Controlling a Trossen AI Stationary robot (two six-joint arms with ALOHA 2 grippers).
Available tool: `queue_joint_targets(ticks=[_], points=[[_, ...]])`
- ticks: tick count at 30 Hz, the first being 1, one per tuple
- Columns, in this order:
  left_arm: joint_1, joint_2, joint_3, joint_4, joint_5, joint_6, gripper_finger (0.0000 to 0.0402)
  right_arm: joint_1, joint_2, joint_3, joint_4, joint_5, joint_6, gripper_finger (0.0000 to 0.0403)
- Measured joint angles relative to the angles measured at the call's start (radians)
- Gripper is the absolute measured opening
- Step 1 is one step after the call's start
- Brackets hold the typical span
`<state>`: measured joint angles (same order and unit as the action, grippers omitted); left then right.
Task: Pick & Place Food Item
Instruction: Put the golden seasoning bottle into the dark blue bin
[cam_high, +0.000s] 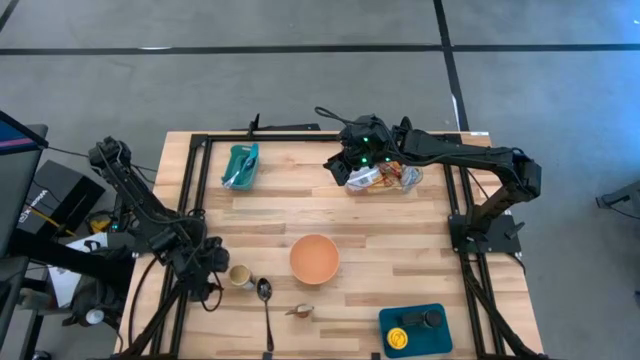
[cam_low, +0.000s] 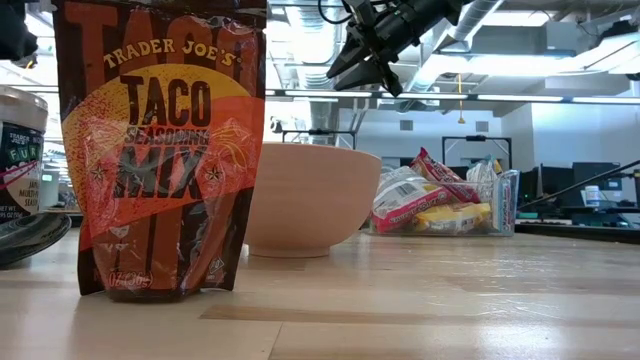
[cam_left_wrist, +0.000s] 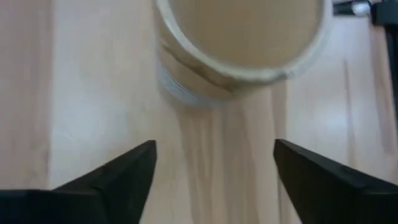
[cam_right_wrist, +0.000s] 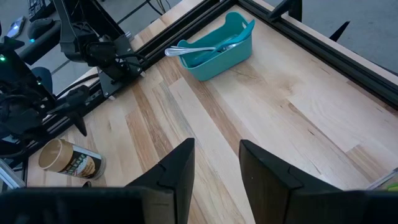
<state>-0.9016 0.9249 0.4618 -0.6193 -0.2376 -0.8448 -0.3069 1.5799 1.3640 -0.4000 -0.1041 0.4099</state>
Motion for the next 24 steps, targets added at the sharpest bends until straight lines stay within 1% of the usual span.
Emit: queue_joint_targets(ticks=[4, 8, 12, 16, 21, 24], points=[[0.000, 0.000, 0.000, 0.001, -0.055, 0.002, 0.0357, 0.000, 0.000, 0.000, 0.000, 0.000, 0.000, 0.0120], [0.000, 0.000, 0.000, 0.002, -0.074, 0.003, 0.0377, 0.000, 0.000, 0.000, 0.000, 0.000, 0.000, 0.0120], [0.000, 0.004, 0.000, 0.038, -0.107, 0.069, 0.0380, 0.000, 0.000, 0.000, 0.000, 0.000, 0.000, 0.0120], [0.000, 0.036, 0.000, 0.096, -0.123, 0.130, 0.0376, 0.000, 0.000, 0.000, 0.000, 0.000, 0.000, 0.0120], [0.000, 0.109, 0.000, 0.126, -0.124, 0.141, 0.0372, 0.000, 0.000, 0.000, 0.000, 0.000, 0.000, 0.0120], [0.000, 0.157, 0.000, 0.175, -0.146, 0.142, 0.0372, 0.000, 0.000, 0.000, 0.000, 0.000, 0.000, 0.0120]])
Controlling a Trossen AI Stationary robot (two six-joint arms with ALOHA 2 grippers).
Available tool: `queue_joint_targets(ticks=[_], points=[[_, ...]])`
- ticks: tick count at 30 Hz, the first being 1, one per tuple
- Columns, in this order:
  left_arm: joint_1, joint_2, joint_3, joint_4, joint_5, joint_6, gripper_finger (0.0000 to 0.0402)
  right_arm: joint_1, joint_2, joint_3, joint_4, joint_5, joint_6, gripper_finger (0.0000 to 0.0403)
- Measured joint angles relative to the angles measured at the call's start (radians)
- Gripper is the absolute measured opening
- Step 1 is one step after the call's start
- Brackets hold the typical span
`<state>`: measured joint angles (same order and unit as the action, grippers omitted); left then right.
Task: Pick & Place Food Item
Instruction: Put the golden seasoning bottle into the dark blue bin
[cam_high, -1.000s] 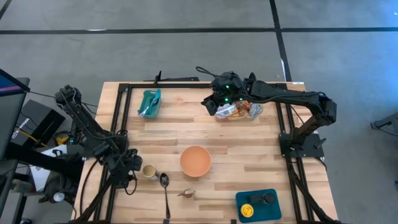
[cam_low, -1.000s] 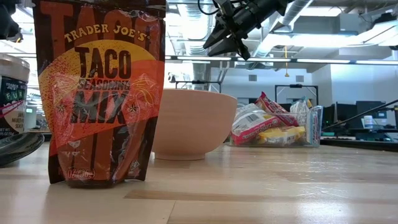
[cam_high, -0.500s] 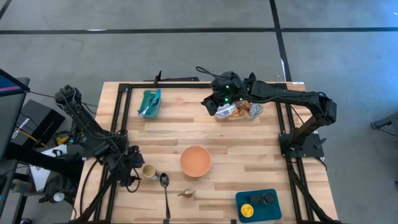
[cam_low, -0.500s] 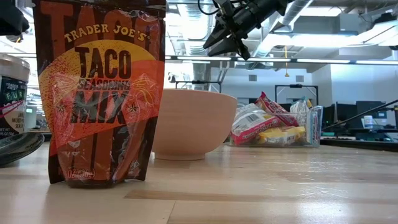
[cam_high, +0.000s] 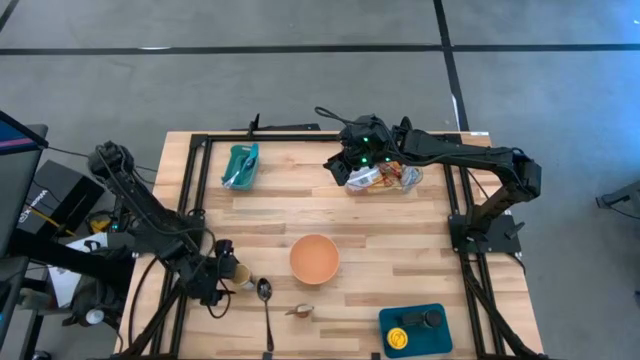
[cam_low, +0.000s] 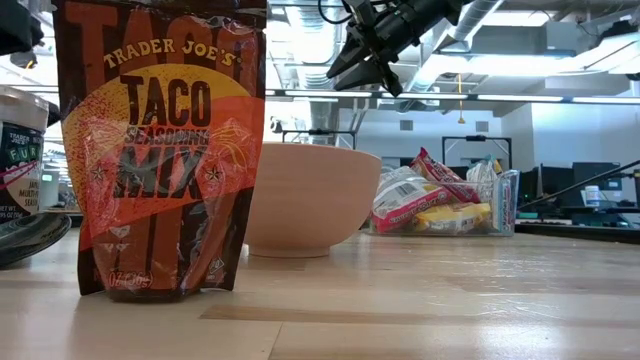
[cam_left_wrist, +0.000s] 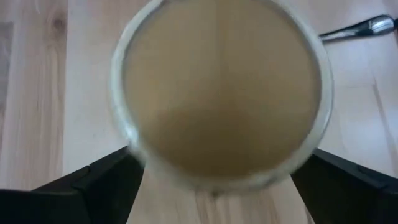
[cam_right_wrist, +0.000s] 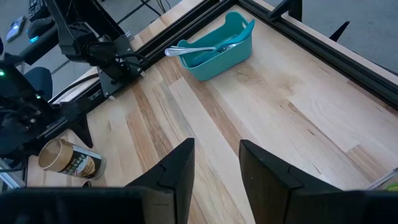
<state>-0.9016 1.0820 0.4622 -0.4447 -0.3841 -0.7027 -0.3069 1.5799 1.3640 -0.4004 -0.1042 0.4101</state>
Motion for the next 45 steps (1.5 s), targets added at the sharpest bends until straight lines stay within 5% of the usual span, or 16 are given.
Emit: queue_joint_targets(ticks=[15, 45], points=[[0.000, 0.146, 0.000, 0.158, -0.088, 0.019, 0.0371, 0.000, 0.000, 0.000, 0.000, 0.000, 0.001, 0.0120], [0.000, 0.157, 0.000, 0.146, -0.121, -0.086, 0.0369, 0.006, 0.000, 0.000, 0.000, 0.000, 0.001, 0.0120]])
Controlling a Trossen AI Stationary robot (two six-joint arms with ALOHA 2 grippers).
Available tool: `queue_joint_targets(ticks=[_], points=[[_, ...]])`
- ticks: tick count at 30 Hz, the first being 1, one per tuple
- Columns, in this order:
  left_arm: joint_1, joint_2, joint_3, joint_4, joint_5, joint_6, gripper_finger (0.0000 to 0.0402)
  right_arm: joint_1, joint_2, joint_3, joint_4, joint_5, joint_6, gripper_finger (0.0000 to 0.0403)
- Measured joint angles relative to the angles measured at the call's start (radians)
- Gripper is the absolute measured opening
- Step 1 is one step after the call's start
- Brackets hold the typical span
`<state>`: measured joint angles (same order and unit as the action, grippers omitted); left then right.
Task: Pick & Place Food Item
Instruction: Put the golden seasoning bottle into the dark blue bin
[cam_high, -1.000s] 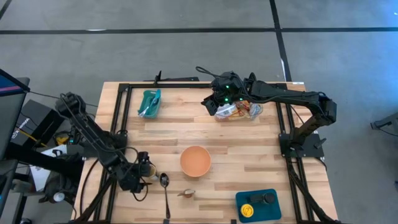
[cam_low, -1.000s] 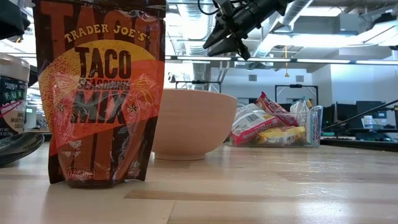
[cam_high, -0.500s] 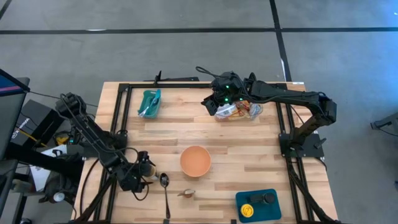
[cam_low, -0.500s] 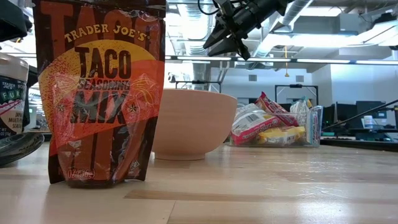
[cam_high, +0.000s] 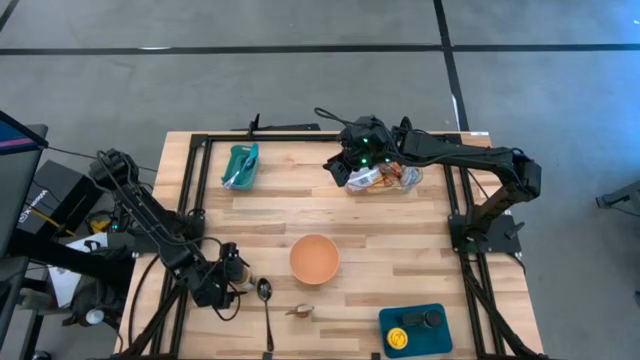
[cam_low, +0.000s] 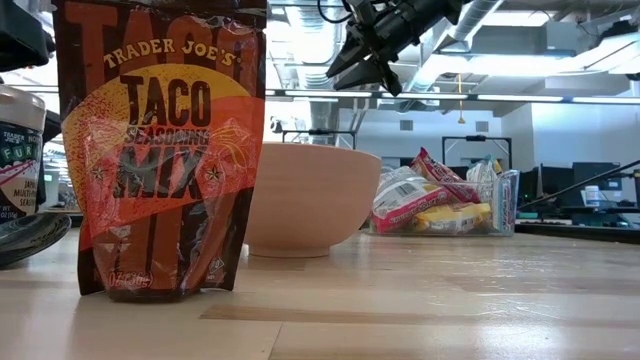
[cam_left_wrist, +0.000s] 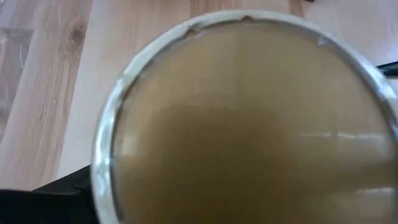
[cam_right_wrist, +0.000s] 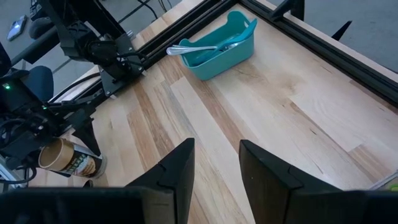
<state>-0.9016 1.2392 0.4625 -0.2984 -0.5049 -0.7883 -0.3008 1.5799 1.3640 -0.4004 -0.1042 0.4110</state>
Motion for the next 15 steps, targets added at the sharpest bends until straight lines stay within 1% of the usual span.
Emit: queue_joint_targets(ticks=[9, 15], points=[[0.000, 0.000, 0.000, 0.053, 0.013, -0.003, 0.0369, 0.000, 0.000, 0.000, 0.000, 0.000, -0.001, 0.0120], [-0.001, 0.000, 0.000, 0.042, 0.039, 0.029, 0.0369, 0.000, 0.000, 0.000, 0.000, 0.000, -0.002, 0.0120]])
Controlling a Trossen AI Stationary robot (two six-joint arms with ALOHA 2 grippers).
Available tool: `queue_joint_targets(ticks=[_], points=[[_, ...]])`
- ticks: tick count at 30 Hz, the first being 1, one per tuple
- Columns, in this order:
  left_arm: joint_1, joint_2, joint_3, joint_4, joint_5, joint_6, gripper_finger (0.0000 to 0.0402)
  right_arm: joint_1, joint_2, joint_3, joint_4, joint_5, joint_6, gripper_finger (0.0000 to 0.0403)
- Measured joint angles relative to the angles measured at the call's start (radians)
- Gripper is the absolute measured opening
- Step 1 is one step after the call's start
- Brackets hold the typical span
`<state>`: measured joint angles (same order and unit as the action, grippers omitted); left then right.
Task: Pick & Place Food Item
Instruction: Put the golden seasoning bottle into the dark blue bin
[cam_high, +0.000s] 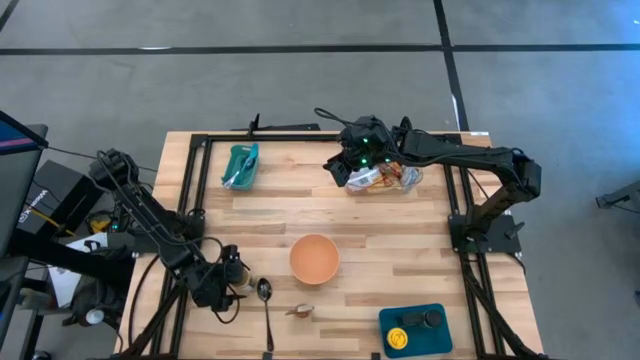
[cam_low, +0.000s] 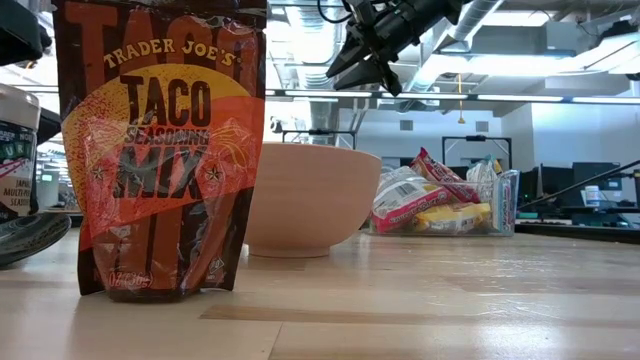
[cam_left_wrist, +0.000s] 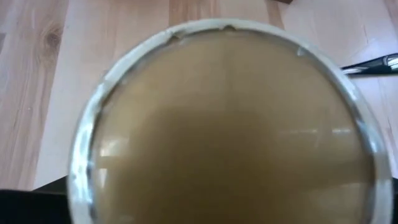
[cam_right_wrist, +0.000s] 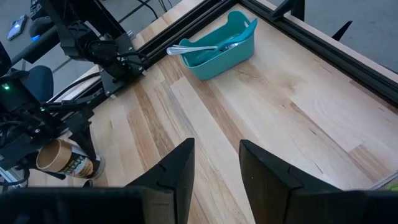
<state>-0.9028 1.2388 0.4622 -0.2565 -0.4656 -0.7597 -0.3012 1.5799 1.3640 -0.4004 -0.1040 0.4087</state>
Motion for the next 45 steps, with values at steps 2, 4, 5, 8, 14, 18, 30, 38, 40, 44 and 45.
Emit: queue_joint_targets(ticks=[2, 4, 5, 8, 14, 18, 30, 38, 40, 44, 45], points=[[0.000, 0.000, 0.000, -0.006, -0.001, -0.001, 0.0369, 0.000, 0.000, 0.000, 0.000, 0.000, 0.000, 0.0120], [0.000, 0.000, 0.000, -0.014, -0.001, -0.004, 0.0369, 0.000, 0.000, 0.000, 0.000, 0.000, 0.000, 0.0120], [0.000, 0.000, 0.000, -0.017, -0.002, -0.006, 0.0369, 0.000, 0.000, 0.000, 0.000, 0.000, 0.000, 0.0120], [-0.005, -0.007, 0.000, -0.017, -0.015, -0.007, 0.0369, 0.000, 0.000, 0.000, 0.000, 0.000, 0.000, 0.0120], [-0.069, -0.073, 0.000, -0.077, -0.149, -0.043, 0.0369, 0.000, 0.000, 0.000, 0.000, 0.000, 0.000, 0.0120], [-0.114, -0.127, 0.000, -0.138, -0.183, -0.067, 0.0369, 0.000, 0.000, 0.000, 0.000, 0.000, 0.000, 0.0120], [-0.145, -0.191, -0.244, 0.329, -0.187, -0.034, 0.0369, 0.001, 0.000, 0.000, 0.000, 0.000, 0.000, 0.0120], [-0.145, -0.193, -0.330, 0.421, -0.186, -0.001, 0.0369, 0.001, 0.000, 0.000, 0.000, 0.000, 0.002, 0.0120], [-0.145, -0.193, -0.337, 0.422, -0.185, 0.001, 0.0369, 0.000, 0.000, 0.000, 0.000, 0.000, 0.002, 0.0120], [-0.134, -0.193, -0.341, 0.428, -0.185, 0.000, 0.0369, 0.000, 0.000, 0.000, 0.000, 0.000, 0.002, 0.0120], [-0.131, -0.193, -0.341, 0.439, -0.185, -0.003, 0.0369, 0.000, 0.000, 0.000, 0.000, 0.000, 0.002, 0.0120]])
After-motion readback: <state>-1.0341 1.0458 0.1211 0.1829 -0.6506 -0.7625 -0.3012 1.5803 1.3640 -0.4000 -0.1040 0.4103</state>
